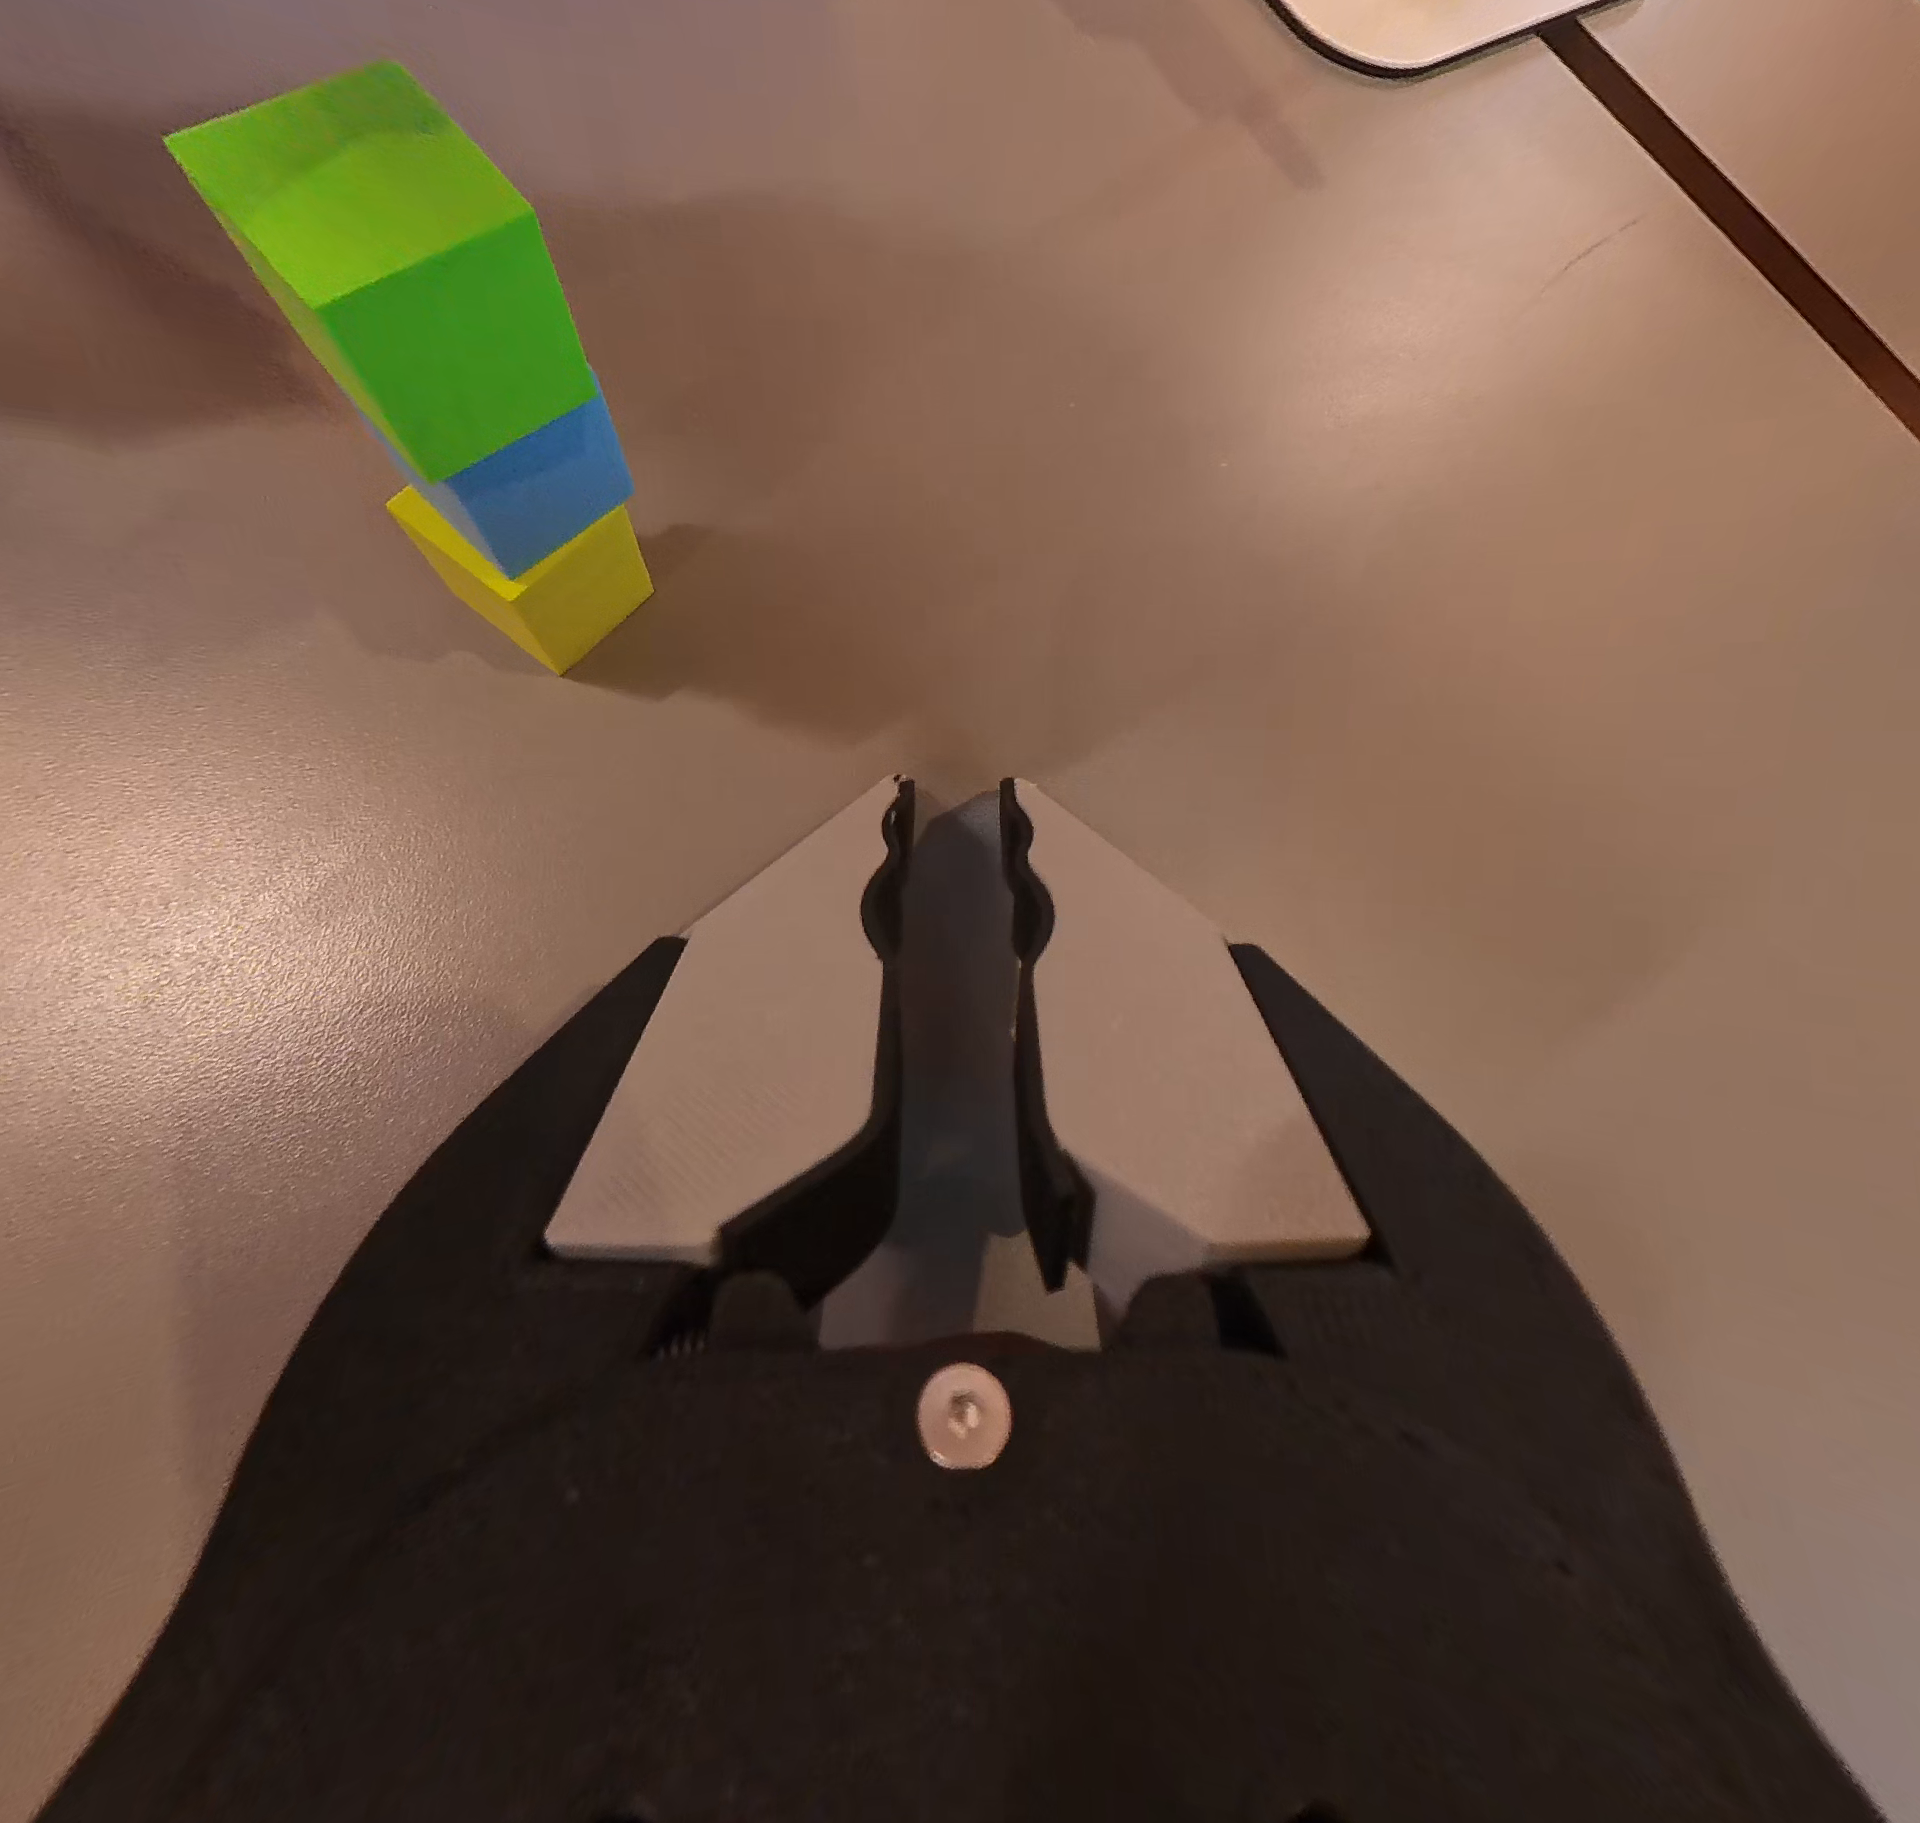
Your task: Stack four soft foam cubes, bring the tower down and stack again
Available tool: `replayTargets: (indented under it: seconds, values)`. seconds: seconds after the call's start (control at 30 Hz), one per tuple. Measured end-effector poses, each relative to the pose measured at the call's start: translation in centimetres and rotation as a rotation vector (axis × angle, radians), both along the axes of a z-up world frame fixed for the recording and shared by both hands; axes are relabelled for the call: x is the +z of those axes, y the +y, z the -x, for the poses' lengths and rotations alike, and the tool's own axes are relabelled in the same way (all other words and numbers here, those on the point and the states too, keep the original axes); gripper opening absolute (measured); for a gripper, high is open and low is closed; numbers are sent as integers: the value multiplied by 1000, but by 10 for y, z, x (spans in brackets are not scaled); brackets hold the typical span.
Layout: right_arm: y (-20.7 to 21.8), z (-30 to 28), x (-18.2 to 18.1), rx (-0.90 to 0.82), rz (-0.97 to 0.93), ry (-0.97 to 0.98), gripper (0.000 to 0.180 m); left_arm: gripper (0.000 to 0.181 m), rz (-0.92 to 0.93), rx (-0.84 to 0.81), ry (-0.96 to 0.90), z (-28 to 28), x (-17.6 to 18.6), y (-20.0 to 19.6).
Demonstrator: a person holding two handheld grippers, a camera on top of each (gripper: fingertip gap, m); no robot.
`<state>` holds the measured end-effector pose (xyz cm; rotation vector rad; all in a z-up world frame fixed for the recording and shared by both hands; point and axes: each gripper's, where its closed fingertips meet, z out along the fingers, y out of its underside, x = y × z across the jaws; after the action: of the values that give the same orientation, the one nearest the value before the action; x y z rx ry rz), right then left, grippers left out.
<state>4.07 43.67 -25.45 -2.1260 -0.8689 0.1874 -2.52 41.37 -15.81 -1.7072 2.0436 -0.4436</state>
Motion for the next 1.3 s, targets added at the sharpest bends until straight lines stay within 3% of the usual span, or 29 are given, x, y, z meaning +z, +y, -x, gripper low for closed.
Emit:
replayTargets:
  seconds: [0.27,1.3]
  values:
    - [0,0,0,-3,10,12,15,30,-6,-69,76,-6,-15,-3]
    - [-1,0,0,-1,6,7,14,30,70,-97,52,-8,-23,-1]
